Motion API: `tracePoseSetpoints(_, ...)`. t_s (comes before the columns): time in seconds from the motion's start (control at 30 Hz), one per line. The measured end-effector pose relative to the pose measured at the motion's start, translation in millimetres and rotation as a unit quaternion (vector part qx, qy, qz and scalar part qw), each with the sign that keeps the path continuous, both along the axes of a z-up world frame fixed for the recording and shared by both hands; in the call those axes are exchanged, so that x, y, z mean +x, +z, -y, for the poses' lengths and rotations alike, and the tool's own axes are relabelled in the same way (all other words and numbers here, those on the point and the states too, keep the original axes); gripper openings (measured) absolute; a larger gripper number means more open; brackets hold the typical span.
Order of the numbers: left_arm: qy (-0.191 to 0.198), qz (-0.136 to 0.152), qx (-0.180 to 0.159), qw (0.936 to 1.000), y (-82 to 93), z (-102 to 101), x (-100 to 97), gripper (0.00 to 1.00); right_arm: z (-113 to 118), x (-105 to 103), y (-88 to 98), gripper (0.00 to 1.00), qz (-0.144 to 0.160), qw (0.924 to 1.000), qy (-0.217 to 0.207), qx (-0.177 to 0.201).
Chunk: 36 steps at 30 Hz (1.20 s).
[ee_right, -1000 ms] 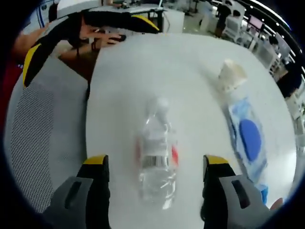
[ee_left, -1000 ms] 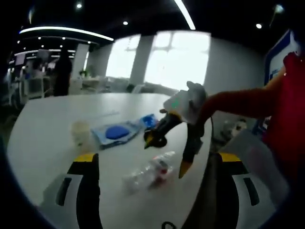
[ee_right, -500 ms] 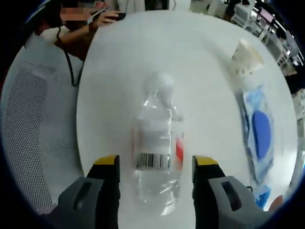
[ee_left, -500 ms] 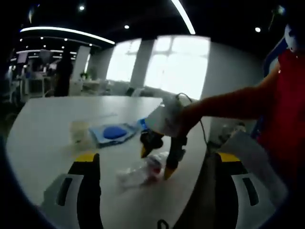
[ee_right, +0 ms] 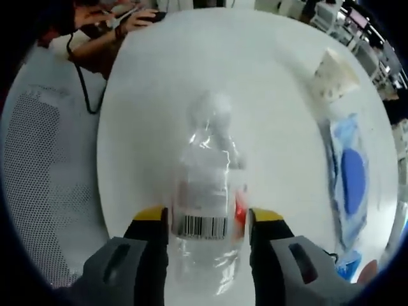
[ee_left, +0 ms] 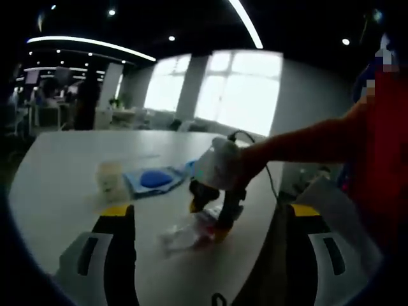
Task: Arrange the tabletop items into an orderly group along one side of the table until the central work area is clear of visible clutter.
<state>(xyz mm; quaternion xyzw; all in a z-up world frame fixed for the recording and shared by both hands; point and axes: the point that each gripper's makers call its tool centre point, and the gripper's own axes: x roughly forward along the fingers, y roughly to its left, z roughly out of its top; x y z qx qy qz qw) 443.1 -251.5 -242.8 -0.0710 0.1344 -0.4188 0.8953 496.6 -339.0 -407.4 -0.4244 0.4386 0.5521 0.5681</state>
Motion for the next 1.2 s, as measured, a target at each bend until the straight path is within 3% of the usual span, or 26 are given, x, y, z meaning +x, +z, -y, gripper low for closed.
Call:
tracePoseSetpoints(0.47,-0.001,-0.001,0.0,1.0,0.3,1.7,0.7,0.94,2.1,1.0,-0.5,0.43,0.005,1.0,0.002,-0.007)
tracePoseSetpoints(0.93,-0.006,-0.005,0.006,1.0,-1.3,2.3,4.1,0.92,0.9,3.4,2.3,0.41,0.006,0.9998,-0.011,0.014)
tracePoseSetpoints(1.2,-0.011,-0.01,0.011,0.9998,-4.1,4.7,5.2,0.91,2.2,6.3,7.5,0.4,0.0,0.9987,-0.025,0.045)
